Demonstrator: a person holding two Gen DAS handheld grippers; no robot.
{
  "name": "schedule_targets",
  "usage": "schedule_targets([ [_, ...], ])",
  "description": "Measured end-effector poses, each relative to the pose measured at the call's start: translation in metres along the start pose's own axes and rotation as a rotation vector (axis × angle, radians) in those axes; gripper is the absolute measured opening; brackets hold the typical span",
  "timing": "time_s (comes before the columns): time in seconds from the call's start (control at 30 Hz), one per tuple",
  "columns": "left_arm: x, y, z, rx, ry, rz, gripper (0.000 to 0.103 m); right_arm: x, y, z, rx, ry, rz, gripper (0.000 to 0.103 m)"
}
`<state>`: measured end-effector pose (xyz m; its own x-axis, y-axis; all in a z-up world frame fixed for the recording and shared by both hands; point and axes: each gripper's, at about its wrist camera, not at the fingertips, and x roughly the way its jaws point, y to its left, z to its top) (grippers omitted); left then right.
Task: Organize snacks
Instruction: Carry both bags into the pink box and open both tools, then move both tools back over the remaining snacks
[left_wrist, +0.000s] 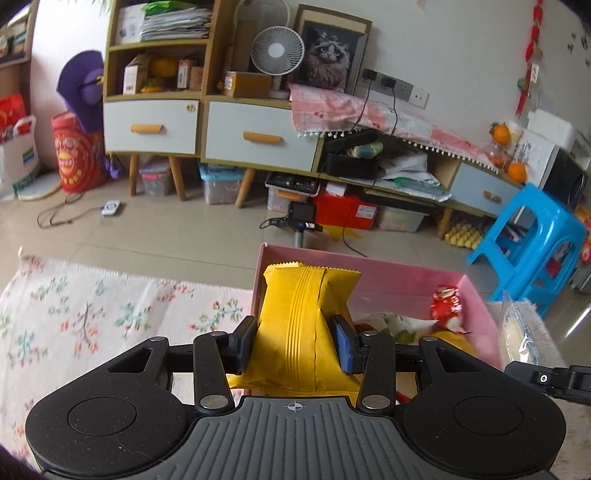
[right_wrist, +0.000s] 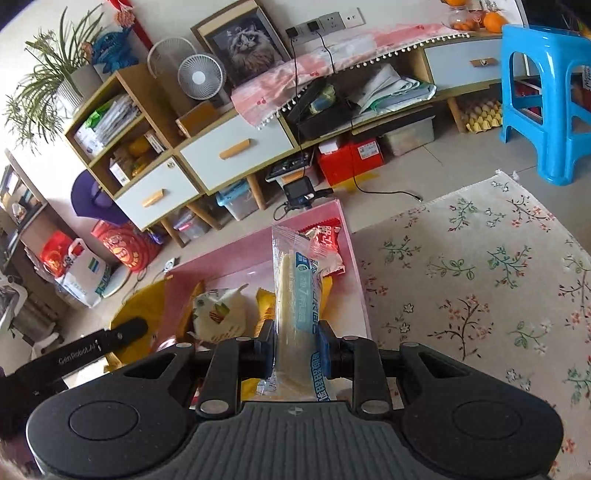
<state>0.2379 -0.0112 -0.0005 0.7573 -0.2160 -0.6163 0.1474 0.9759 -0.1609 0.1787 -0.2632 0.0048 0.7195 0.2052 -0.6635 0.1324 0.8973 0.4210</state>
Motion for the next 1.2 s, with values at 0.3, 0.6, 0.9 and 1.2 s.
schedule_targets([
  [0.3, 0.024, -0.012, -0.002, 0.089, -0.010, 0.037, 0.041, 0.010, -0.001, 0.000, -0.022, -0.022, -0.023, 0.014],
  [0.6, 0.025, -0.013, -0.001, 0.102, -0.039, 0.005, 0.062, 0.010, 0.000, 0.002, -0.016, -0.046, -0.024, 0.036],
  [0.9, -0.003, -0.013, -0.003, 0.071, -0.048, -0.042, 0.082, -0.009, 0.010, 0.004, -0.022, -0.074, -0.005, 0.064],
  [1.2, -0.047, -0.004, -0.022, 0.024, -0.033, -0.058, 0.090, -0.038, 0.017, -0.005, -0.028, -0.071, -0.010, 0.082],
])
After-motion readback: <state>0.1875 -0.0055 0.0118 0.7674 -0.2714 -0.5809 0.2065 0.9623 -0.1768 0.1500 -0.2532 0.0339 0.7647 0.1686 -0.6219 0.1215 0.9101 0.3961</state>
